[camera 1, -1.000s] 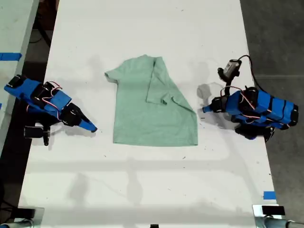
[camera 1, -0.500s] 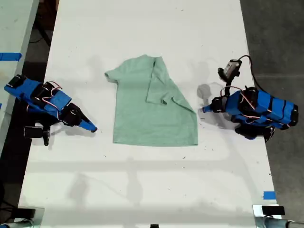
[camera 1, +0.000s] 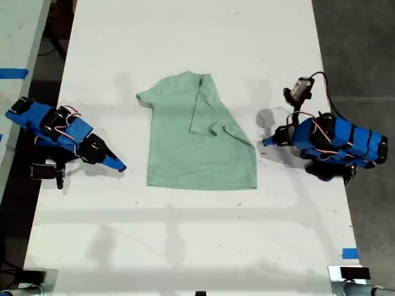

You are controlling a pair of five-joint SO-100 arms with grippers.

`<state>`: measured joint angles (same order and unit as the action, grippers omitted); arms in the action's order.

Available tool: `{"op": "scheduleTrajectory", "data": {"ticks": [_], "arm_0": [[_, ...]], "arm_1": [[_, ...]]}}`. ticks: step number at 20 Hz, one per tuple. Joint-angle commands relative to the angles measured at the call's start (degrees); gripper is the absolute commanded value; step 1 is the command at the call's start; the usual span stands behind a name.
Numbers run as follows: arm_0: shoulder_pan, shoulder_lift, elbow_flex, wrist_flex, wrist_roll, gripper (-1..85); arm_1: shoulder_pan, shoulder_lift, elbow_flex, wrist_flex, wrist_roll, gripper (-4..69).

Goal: Fold t shirt

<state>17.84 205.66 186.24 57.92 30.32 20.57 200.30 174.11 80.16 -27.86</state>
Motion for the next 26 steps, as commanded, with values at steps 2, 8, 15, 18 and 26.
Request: {"op": "scheduleTrajectory", "data": {"ticks": [2,8,15,18,26], "arm_0": [[0.0,0.0,2.2,0.0,0.3,-0.1],[0.0,0.0,2.2,0.0,0.3,-0.1],[0.0,0.0,2.2,0.0,0.3,-0.1],[0.0,0.0,2.2,0.0,0.3,-0.1],[0.0,0.0,2.2,0.0,0.3,-0.1]], "arm_1": [[-0.3,0.4,2.7,-1.1,0.4,1.5],[-1.1,0.4,2.7,-1.1,0.4,1.5],[-1.2,0.4,2.8,-1.1,0.2,1.5],[-1.1,0.4,2.8,-1.1,0.0,1.5],[-1.1,0.4,2.8,-1.1,0.0,1.5]]}}
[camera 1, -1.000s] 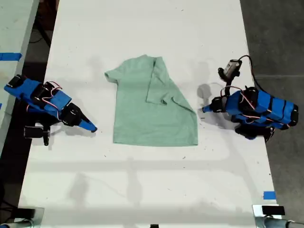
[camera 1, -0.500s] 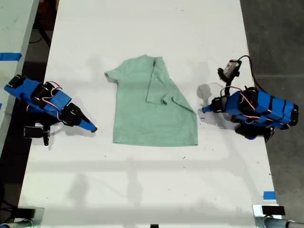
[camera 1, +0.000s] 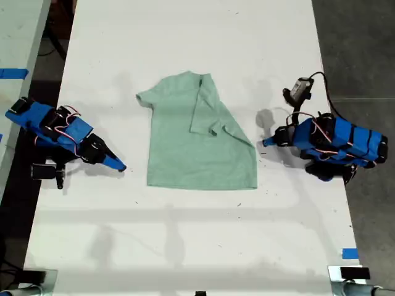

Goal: Fold t shirt

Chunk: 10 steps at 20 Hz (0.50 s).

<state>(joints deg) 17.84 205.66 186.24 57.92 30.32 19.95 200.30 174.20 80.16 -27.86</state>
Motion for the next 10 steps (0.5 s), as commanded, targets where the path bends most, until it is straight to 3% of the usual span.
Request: {"op": "scheduleTrajectory", "data": {"ticks": [1,10], "arm_0": [[0.0,0.0,2.2,0.0,0.3,-0.1],[0.0,0.0,2.2,0.0,0.3,-0.1]], "arm_1": [[-0.8,0.4,2.7,-1.1,0.2,1.5],[-0.8,0.4,2.7,-1.1,0.5,1.5]]}}
